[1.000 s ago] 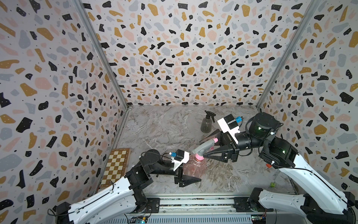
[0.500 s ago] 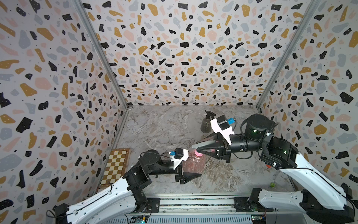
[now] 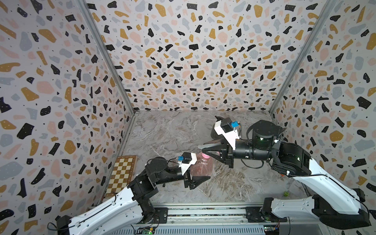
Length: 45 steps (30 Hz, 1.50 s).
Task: Attach spray nozzles to spray bottles
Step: Screw the spray nozzle on the spray bottle.
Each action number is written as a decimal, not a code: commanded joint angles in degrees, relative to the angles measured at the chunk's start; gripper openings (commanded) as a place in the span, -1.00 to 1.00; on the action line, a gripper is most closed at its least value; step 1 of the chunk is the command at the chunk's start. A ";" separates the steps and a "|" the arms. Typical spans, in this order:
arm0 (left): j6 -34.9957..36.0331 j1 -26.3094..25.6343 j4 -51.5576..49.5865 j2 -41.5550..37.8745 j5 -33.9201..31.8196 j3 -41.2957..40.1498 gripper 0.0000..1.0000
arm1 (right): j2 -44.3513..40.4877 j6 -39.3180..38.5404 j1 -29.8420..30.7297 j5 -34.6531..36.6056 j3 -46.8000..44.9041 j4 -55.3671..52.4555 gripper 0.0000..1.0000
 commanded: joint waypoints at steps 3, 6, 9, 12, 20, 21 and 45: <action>0.85 -0.14 2.53 -0.49 -3.28 2.38 -1.00 | 2.14 5.40 4.17 10.21 -0.72 -2.35 -0.45; 0.81 -0.12 2.67 -0.59 -3.28 2.12 -1.00 | 2.07 5.98 4.63 12.13 -0.51 -1.51 -0.29; 0.80 -0.20 2.61 -0.67 -3.15 1.85 -1.00 | 1.91 4.86 4.60 13.84 1.70 -1.58 -0.15; 0.47 -0.14 2.60 -0.85 -2.97 1.65 -1.00 | 1.91 3.47 4.59 14.26 4.08 -1.40 0.12; 0.37 -0.12 3.14 -1.96 -3.28 1.22 -1.00 | 0.28 1.35 4.67 15.95 6.66 -0.75 0.57; 0.29 -0.17 3.34 -1.99 -3.57 1.00 -1.00 | -0.33 1.17 4.61 16.22 6.52 -0.75 0.59; -0.65 -0.12 5.74 -3.31 -14.90 -0.19 -1.00 | -6.84 1.50 4.62 10.66 -2.74 -0.16 0.68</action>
